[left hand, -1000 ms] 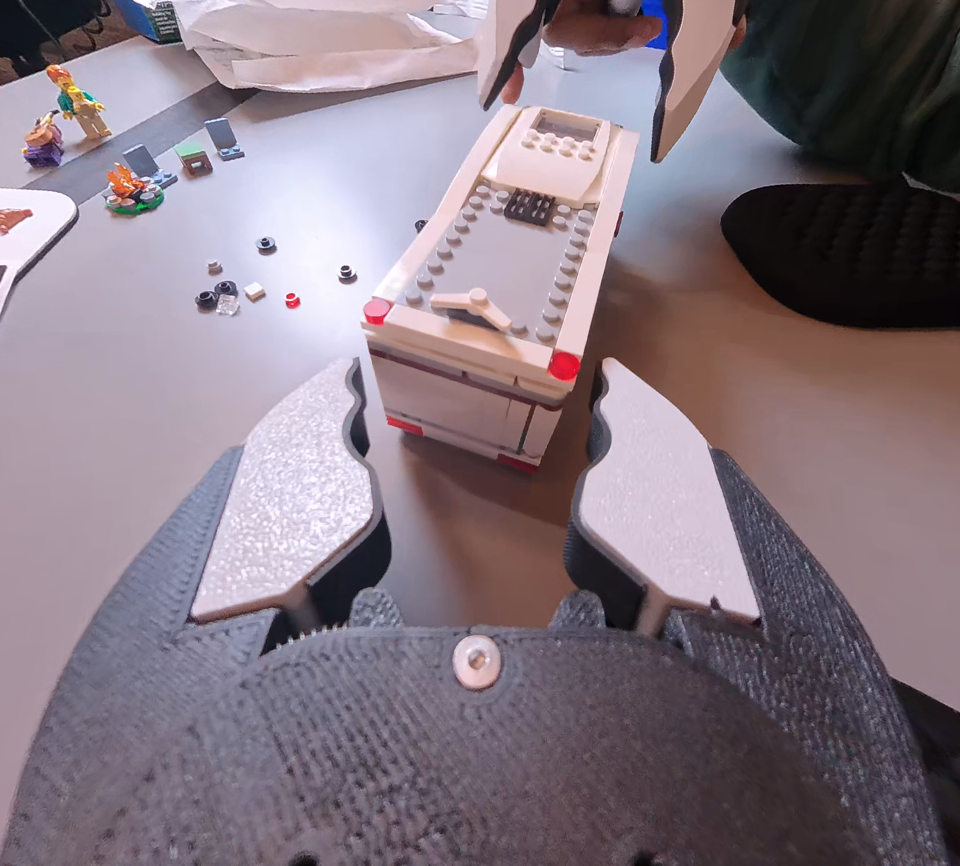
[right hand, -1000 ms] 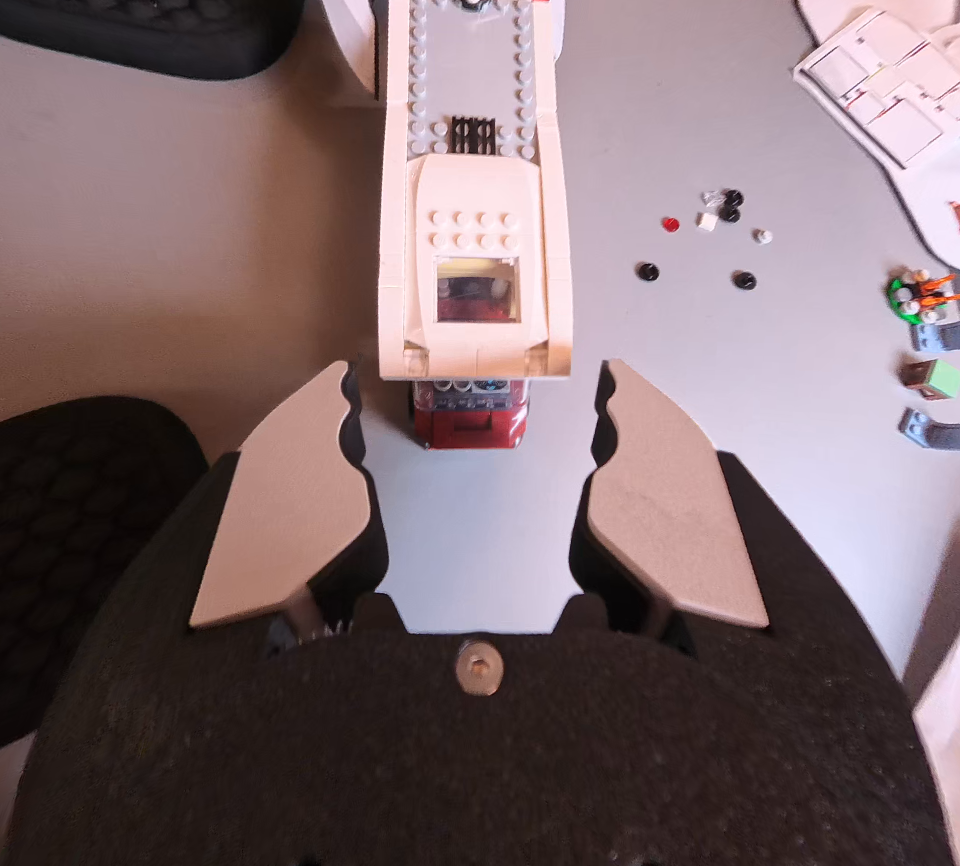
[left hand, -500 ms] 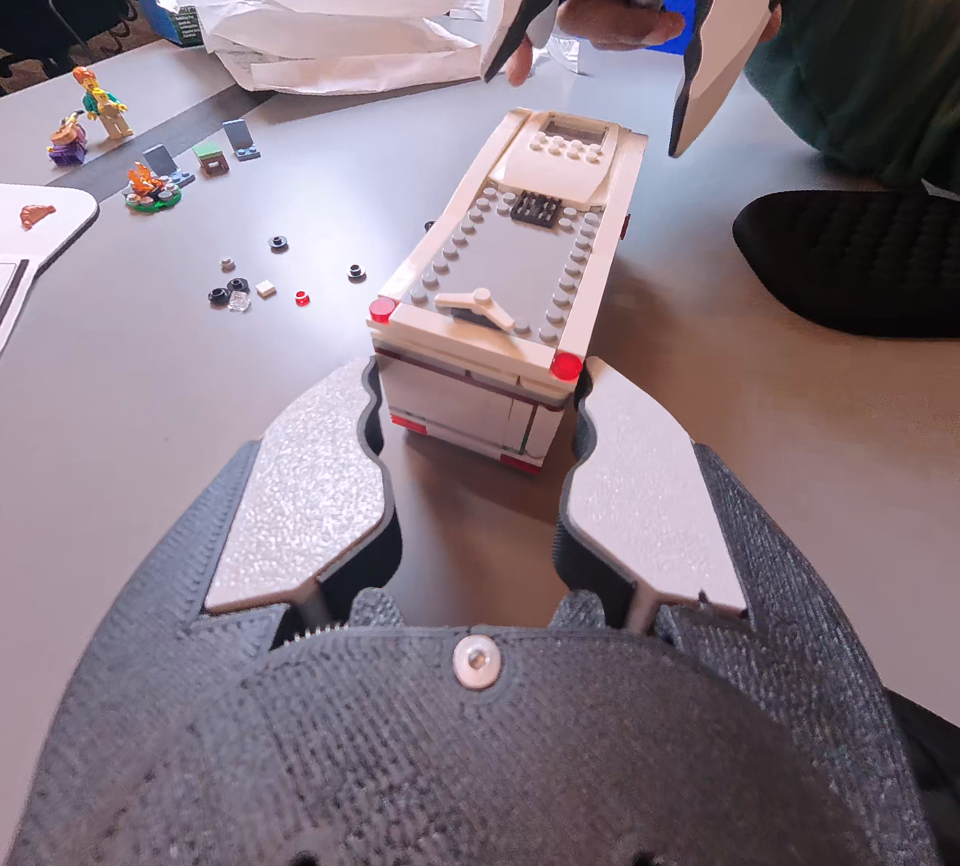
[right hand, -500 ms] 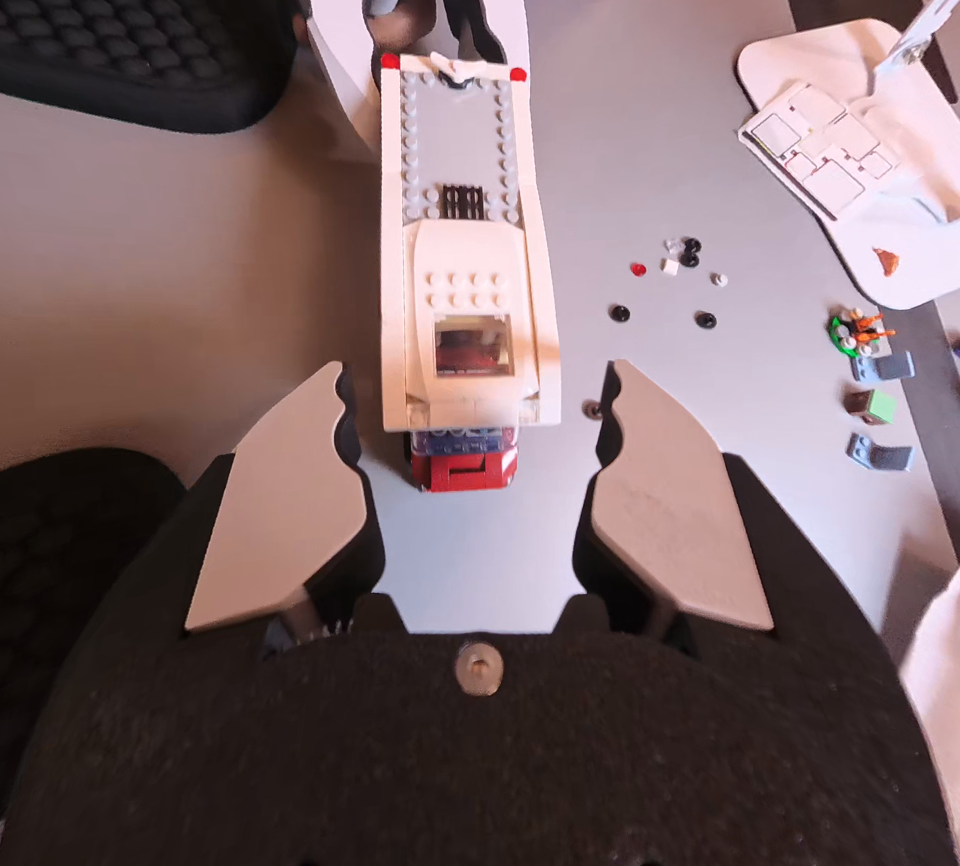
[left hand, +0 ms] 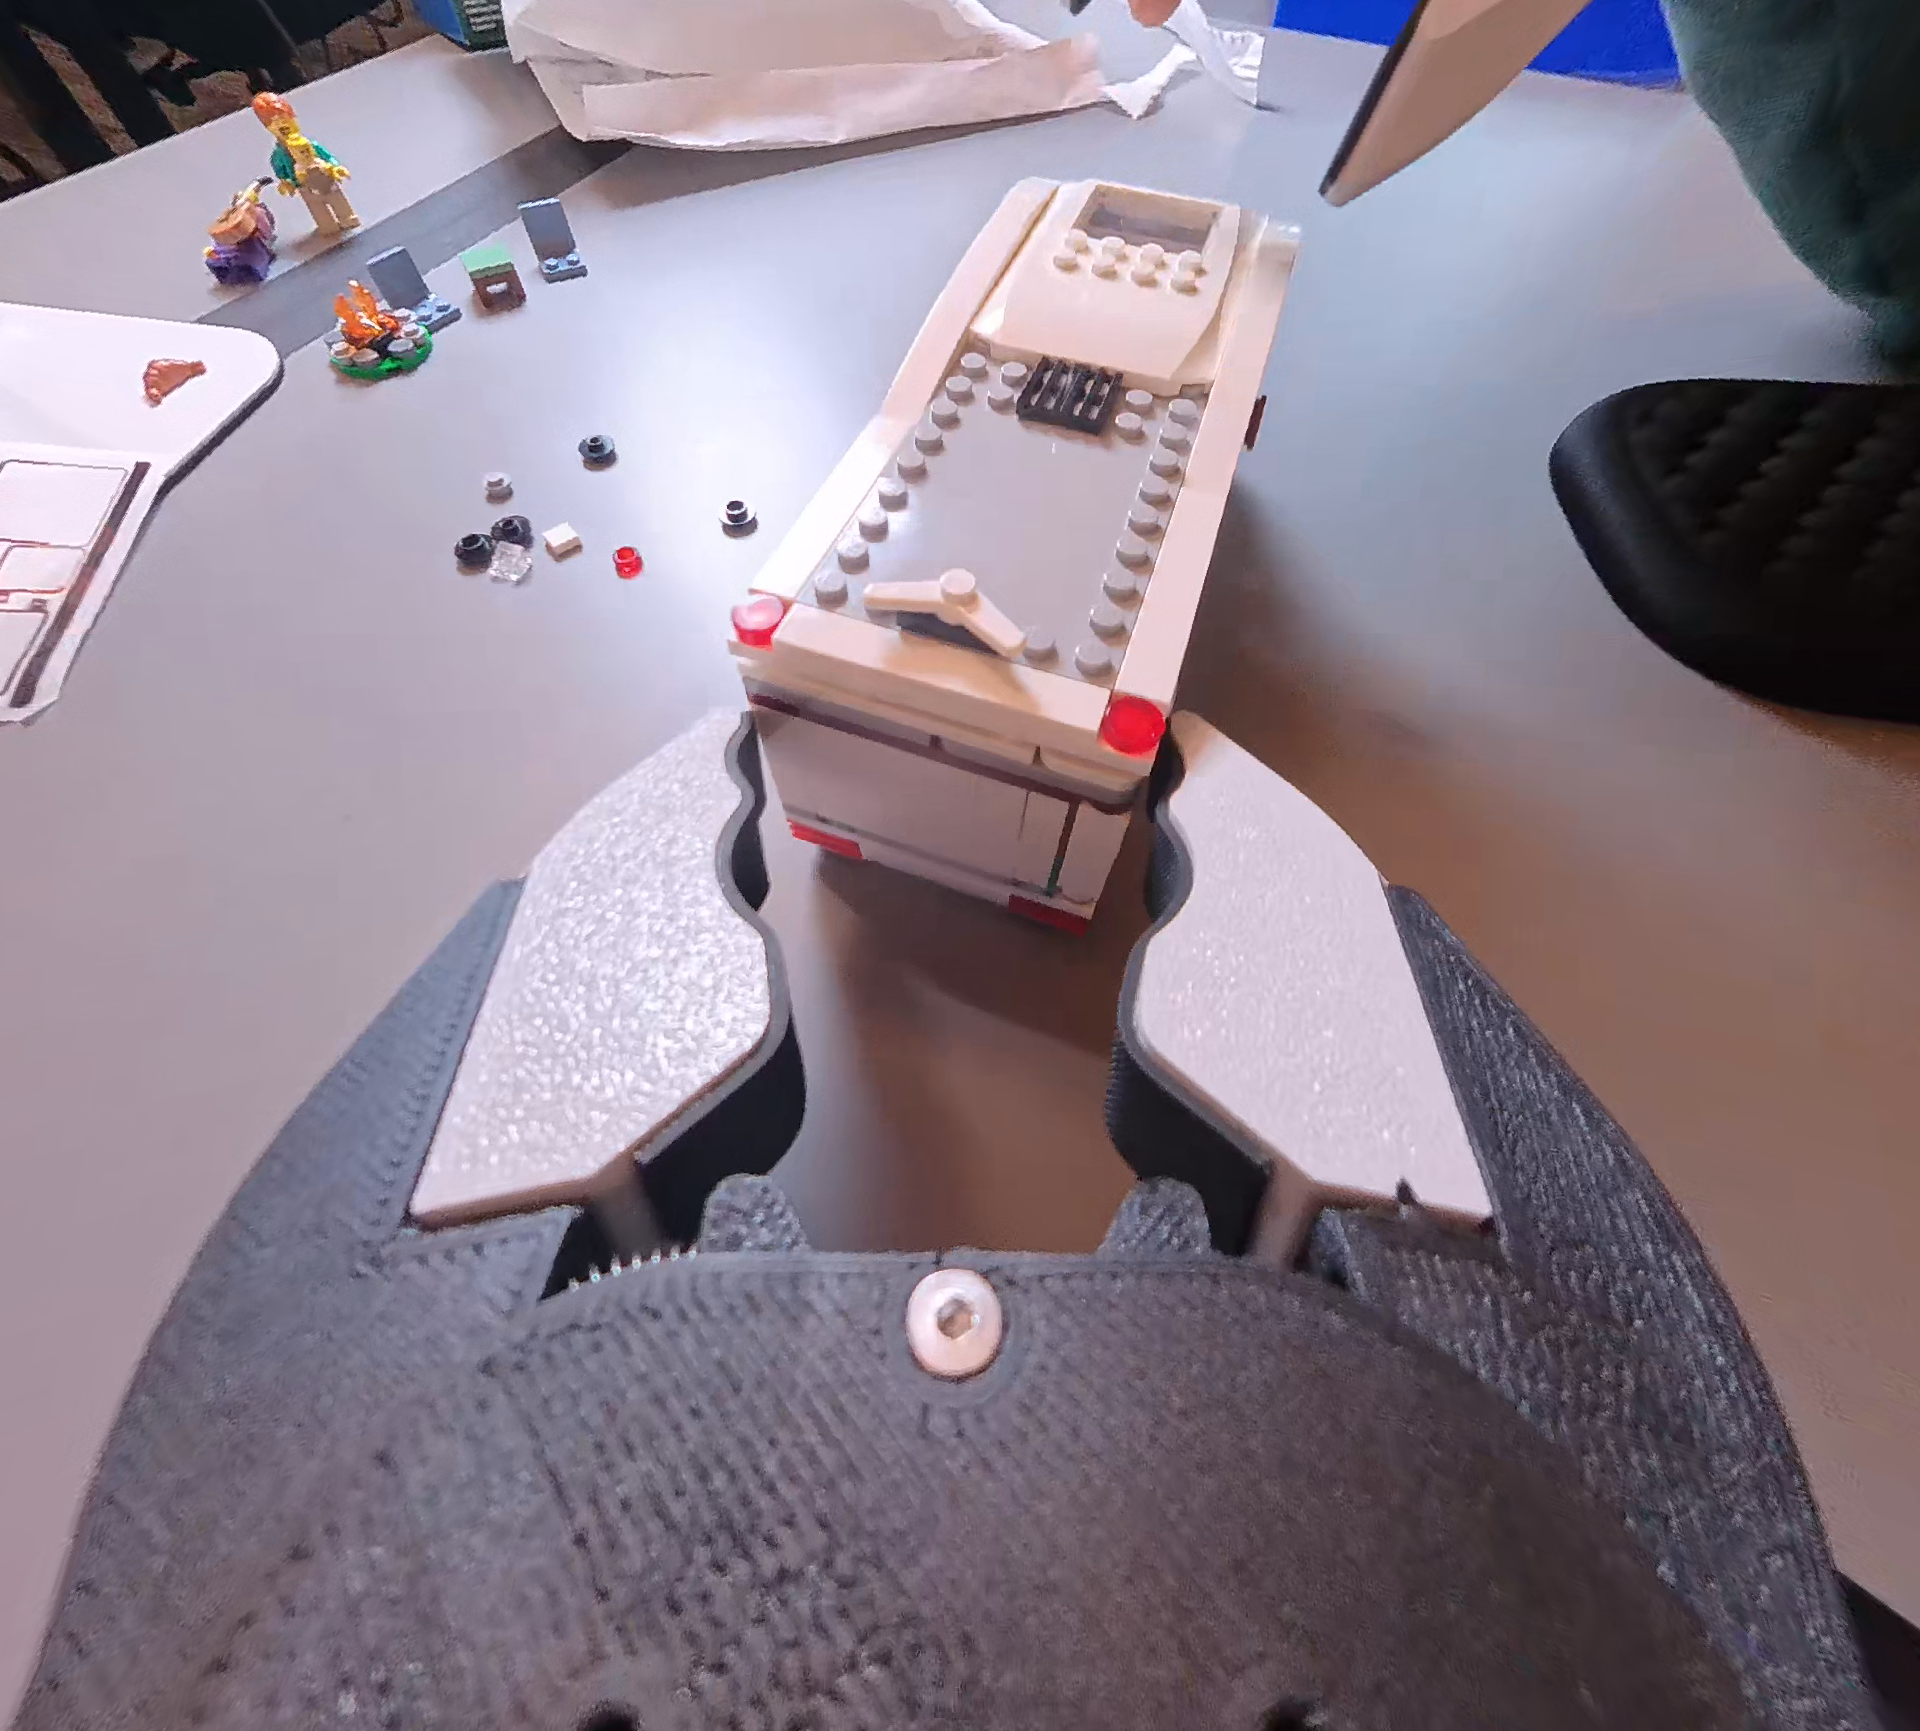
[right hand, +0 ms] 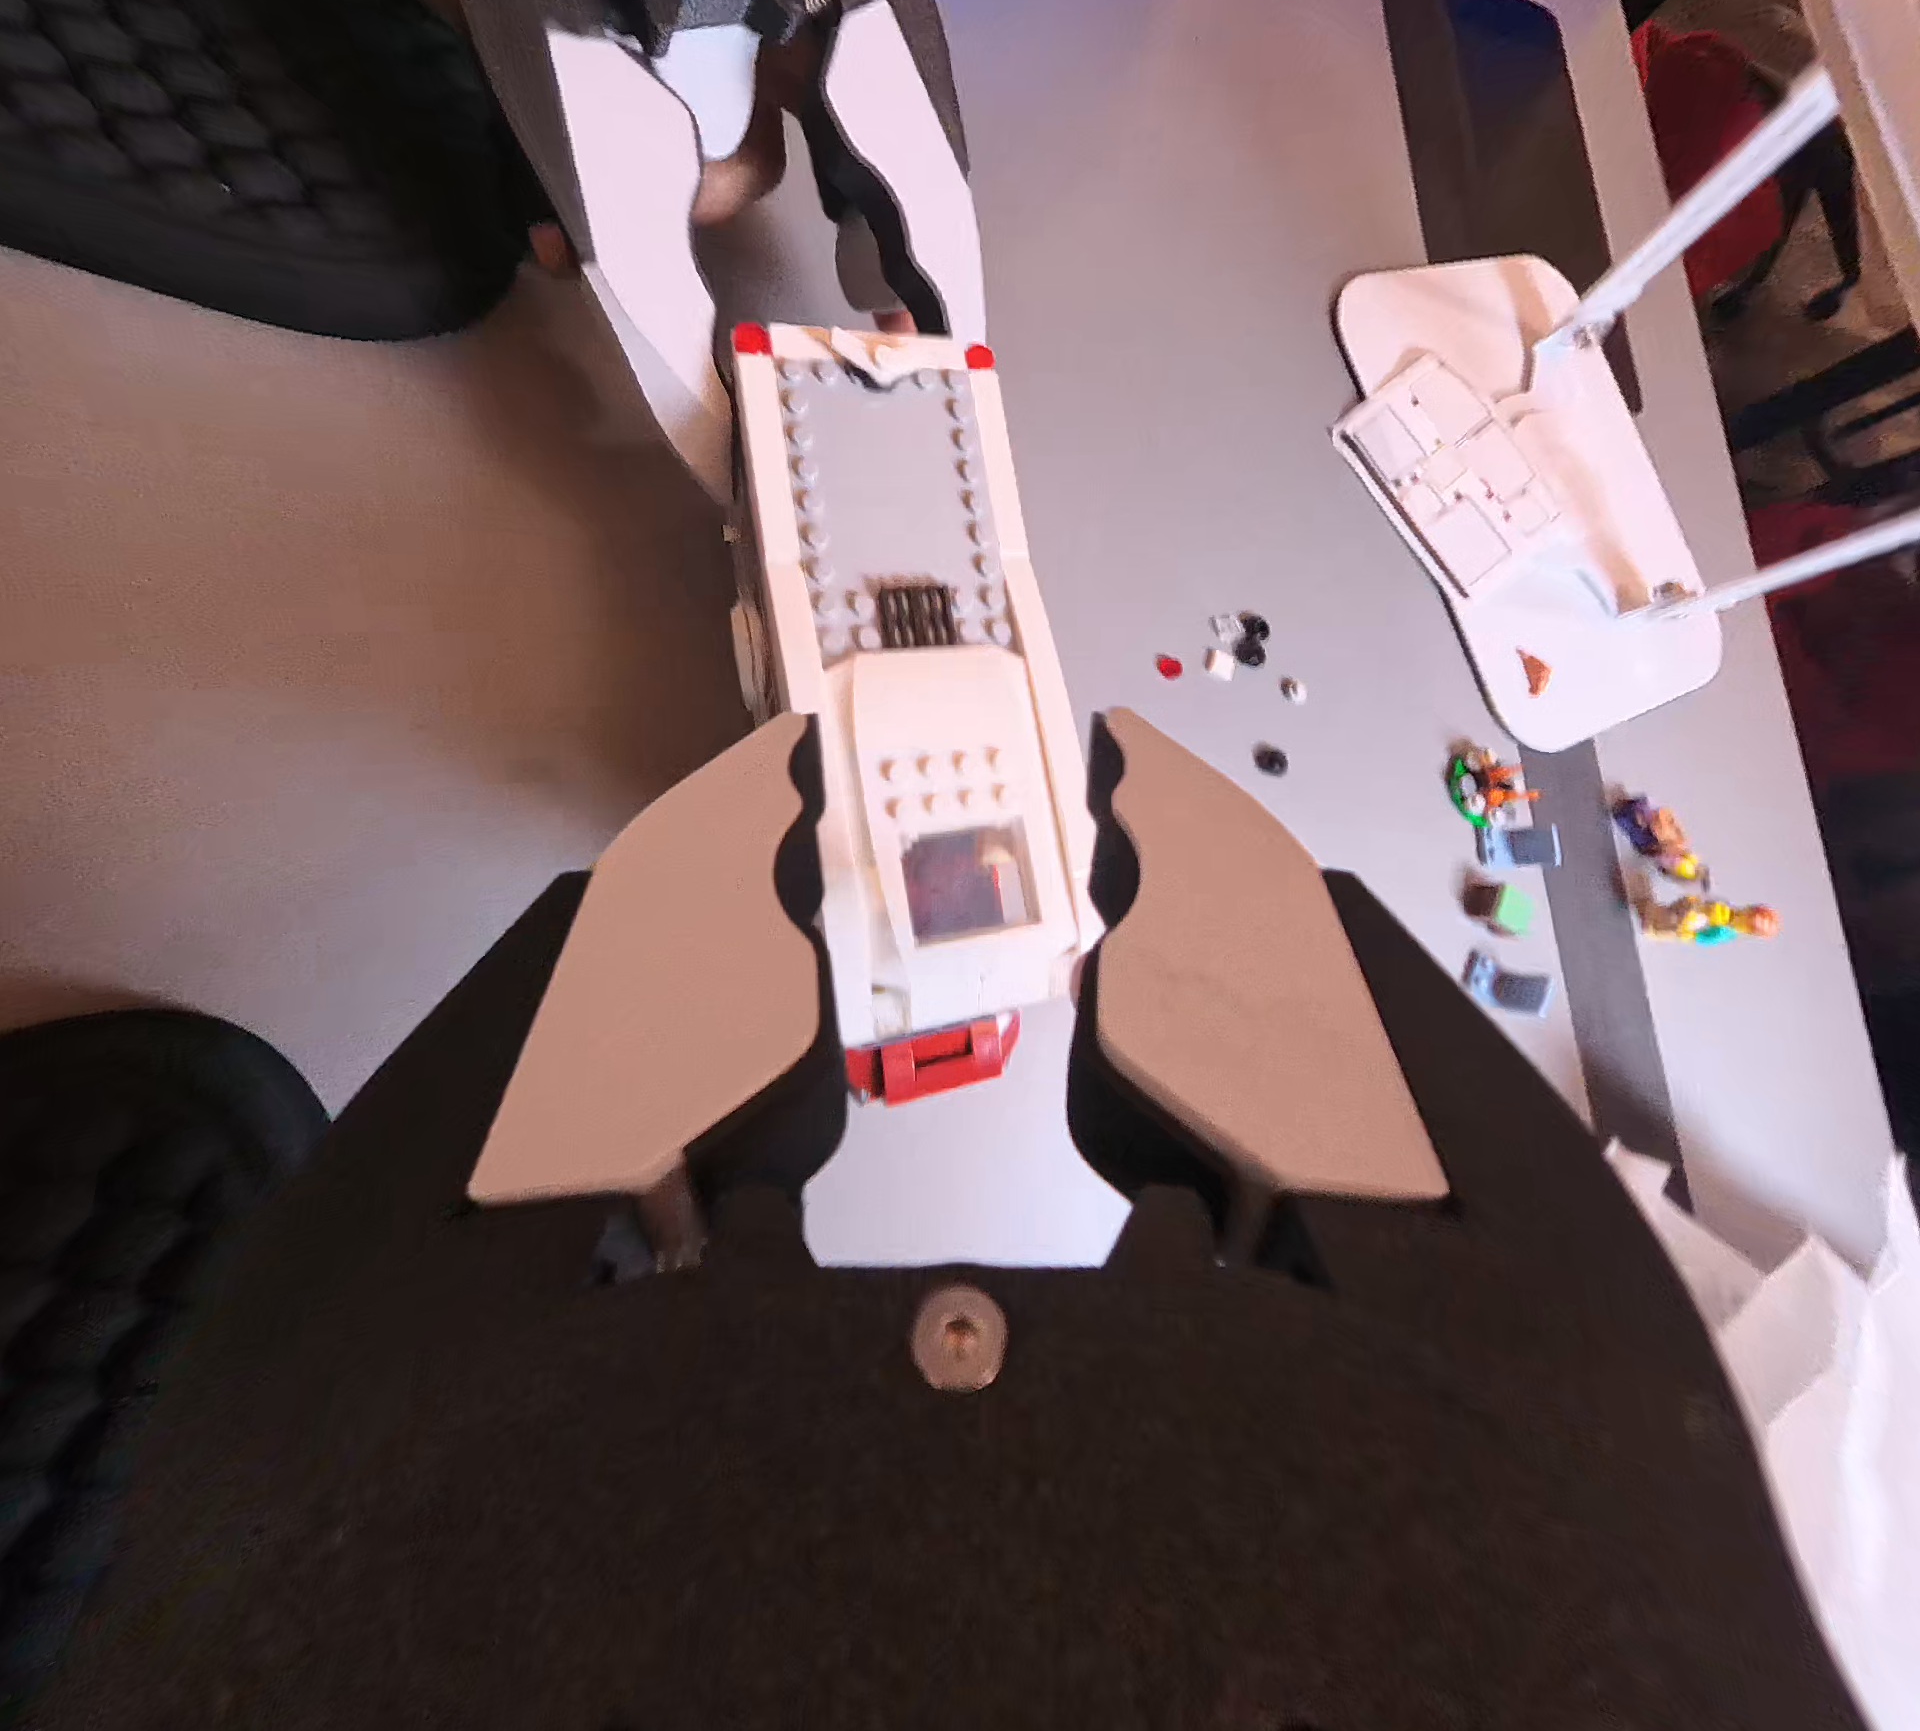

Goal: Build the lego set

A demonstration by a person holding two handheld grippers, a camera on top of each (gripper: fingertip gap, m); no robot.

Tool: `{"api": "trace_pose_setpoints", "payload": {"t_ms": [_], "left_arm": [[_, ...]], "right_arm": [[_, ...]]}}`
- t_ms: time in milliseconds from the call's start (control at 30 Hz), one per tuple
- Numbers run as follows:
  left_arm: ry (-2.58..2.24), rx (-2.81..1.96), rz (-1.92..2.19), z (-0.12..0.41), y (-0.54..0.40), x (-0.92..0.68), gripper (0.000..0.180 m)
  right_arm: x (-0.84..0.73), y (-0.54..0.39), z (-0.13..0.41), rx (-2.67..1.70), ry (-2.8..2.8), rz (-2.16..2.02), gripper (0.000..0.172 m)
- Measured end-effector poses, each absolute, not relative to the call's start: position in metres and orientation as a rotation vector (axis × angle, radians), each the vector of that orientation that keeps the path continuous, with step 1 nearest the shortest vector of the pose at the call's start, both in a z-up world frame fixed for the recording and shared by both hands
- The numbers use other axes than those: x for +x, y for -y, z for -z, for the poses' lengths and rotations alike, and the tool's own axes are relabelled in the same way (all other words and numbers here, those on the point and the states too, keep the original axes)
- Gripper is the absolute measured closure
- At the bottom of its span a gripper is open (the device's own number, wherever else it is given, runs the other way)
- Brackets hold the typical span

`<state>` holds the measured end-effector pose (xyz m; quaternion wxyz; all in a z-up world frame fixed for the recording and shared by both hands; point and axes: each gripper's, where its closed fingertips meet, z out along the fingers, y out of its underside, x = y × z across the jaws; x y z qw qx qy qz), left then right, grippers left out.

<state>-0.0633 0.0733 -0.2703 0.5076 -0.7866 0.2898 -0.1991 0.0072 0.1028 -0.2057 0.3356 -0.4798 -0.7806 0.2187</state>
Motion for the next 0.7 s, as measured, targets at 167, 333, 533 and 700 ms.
{"api": "trace_pose_setpoints", "payload": {"t_ms": [167, 333, 533, 700], "left_arm": [[-0.743, -1.899, 0.447, 0.275, -0.069, -0.062, 0.105], [-0.782, -1.903, 0.436, 0.279, -0.066, -0.063, 0.111], [-0.797, -1.906, 0.402, 0.282, -0.066, -0.064, 0.111], [-0.788, -1.911, 0.405, 0.282, -0.066, -0.064, 0.111]], "right_arm": [[-0.033, -0.067, 0.212, -1.212, 2.215, -0.619, 0.147], [-0.050, -0.046, 0.238, -1.258, 2.425, -0.519, 0.152], [-0.051, -0.045, 0.244, -1.320, 2.500, -0.396, 0.156], [-0.050, -0.045, 0.245, -1.288, 2.567, -0.215, 0.158]]}}
